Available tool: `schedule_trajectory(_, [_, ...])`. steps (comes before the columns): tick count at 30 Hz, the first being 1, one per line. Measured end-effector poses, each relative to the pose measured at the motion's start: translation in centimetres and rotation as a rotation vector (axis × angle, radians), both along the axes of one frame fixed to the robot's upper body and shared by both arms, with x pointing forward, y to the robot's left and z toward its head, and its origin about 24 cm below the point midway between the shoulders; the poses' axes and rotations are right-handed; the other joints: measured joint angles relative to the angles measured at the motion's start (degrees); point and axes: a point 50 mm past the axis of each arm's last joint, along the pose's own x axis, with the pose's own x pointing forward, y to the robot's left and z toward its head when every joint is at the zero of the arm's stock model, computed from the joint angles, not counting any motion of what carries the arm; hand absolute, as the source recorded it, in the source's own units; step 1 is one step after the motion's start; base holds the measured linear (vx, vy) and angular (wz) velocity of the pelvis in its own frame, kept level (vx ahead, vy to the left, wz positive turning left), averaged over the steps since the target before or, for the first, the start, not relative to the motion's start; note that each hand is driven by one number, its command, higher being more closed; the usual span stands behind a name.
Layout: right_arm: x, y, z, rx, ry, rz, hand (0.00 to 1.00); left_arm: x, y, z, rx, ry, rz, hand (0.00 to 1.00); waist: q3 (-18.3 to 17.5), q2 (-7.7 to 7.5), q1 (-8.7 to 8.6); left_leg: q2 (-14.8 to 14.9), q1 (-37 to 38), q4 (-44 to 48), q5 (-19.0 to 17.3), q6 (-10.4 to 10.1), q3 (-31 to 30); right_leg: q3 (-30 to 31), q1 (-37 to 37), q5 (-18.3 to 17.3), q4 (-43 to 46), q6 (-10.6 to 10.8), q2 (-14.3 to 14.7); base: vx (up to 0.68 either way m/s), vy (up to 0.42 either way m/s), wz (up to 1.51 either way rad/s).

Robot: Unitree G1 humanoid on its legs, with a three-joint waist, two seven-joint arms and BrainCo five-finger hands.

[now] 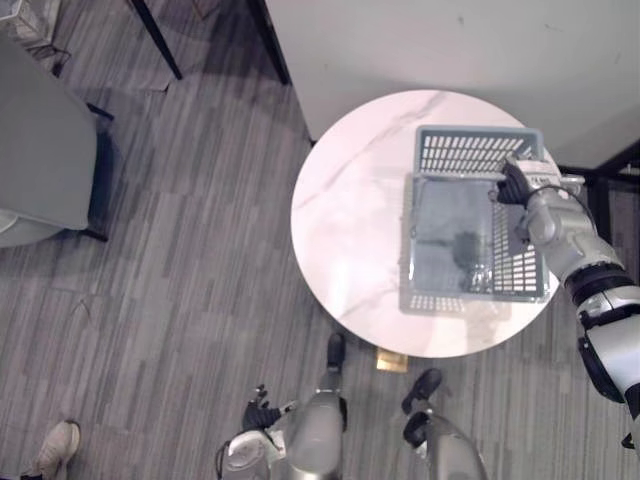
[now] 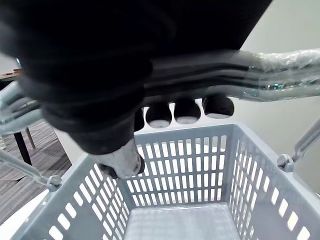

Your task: Pick vegetable in the basket

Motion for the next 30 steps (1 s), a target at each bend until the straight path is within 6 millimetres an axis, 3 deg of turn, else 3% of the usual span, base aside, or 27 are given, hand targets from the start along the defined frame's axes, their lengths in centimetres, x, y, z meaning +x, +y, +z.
schedule_trajectory(6, [-0.4, 3.4, -2.2, -0.023, 0.051, 0.114, 1.0, 0.1, 0.1, 0.0, 0.01, 0.005, 0.01, 0.0, -0.1, -0.24, -0.22, 0.3, 3.1, 0.0, -0.8, -1.1, 1.5, 1.7, 2.2, 0.1, -0.5, 0.2, 0.2, 0.0, -0.018, -0.14])
schedule_trajectory(9, [-1.3, 5.8, -3.9, -0.028, 0.08, 0.223, 1.0, -0.1, 0.4, -0.1, 0.015, 0.022, 0.018, 0.0, -0.4, -0.84, -1.45, 0.6, 4.3, 0.0, -1.0, -1.3, 2.7, 2.7, 2.9, 0.3, -0.7, 0.3, 0.4, 0.0, -0.006, -0.17])
schedule_trajectory(15, [-5.0, 7.3, -8.9, 0.023, 0.191, 0.356, 1.0, -1.3, 1.6, -0.5, 0.038, 0.075, 0.033, 0.0, -3.3, -4.29, -3.08, 1.0, 8.7, 0.0, -1.4, -1.8, 6.2, 6.9, 5.2, 0.5, -1.4, 0.5, 1.1, -0.01, -0.005, -0.31])
schedule_trajectory(17, [-6.8, 7.4, -11.1, 0.045, 0.254, 0.388, 1.0, -2.4, 2.3, -0.9, 0.053, 0.118, 0.033, 0.0, -6.0, -5.65, -4.7, 1.3, 9.7, 0.0, -1.9, -1.9, 7.7, 8.4, 6.0, 1.2, -2.8, 0.5, 1.6, -0.01, -0.006, -0.44])
schedule_trajectory(19, [-8.3, 7.0, -12.6, 0.064, 0.296, 0.393, 1.0, -3.7, 2.6, -1.3, 0.048, 0.155, 0.059, 0.0, -7.5, -5.82, -6.11, 2.0, 11.8, 0.0, -3.1, -1.7, 9.3, 10.2, 7.0, 1.2, -3.0, 0.6, 2.2, -0.03, 0.005, -0.44])
schedule_trajectory(21, [-10.9, 4.9, -14.5, 0.077, 0.348, 0.358, 1.0, -5.1, 2.7, -1.8, 0.052, 0.208, 0.047, 0.0, -10.5, -5.58, -6.88, 2.4, 12.9, 0.0, -3.8, -1.9, 10.8, 12.0, 7.2, 1.2, -3.4, 0.6, 2.7, -0.06, 0.006, -0.4])
schedule_trajectory(24, [-13.2, 1.9, -15.2, 0.081, 0.384, 0.289, 1.0, -6.3, 2.6, -2.2, 0.048, 0.247, 0.021, 0.0, -11.9, -4.44, -9.42, 2.8, 14.0, -0.1, -3.9, -2.0, 10.7, 12.0, 8.6, 1.0, -4.0, 1.0, 3.2, -0.05, -0.014, -0.04])
schedule_trajectory(27, [-15.0, -0.9, -15.8, 0.083, 0.418, 0.197, 1.0, -7.1, 2.5, -2.5, 0.039, 0.282, 0.015, 0.0, -13.3, -3.13, -10.58, 3.3, 14.4, -0.3, -4.3, -2.5, 11.1, 12.6, 8.8, 0.8, -4.1, 0.6, 3.8, -0.06, -0.012, -0.08])
schedule_trajectory(30, [-16.3, -2.4, -16.5, 0.084, 0.454, 0.148, 1.0, -7.9, 2.4, -2.7, 0.045, 0.302, 0.004, 0.0, -14.2, -2.0, -10.95, 3.8, 14.7, -0.3, -4.6, -2.8, 12.3, 13.8, 8.8, 0.7, -4.1, 0.5, 4.4, -0.03, -0.018, -0.21])
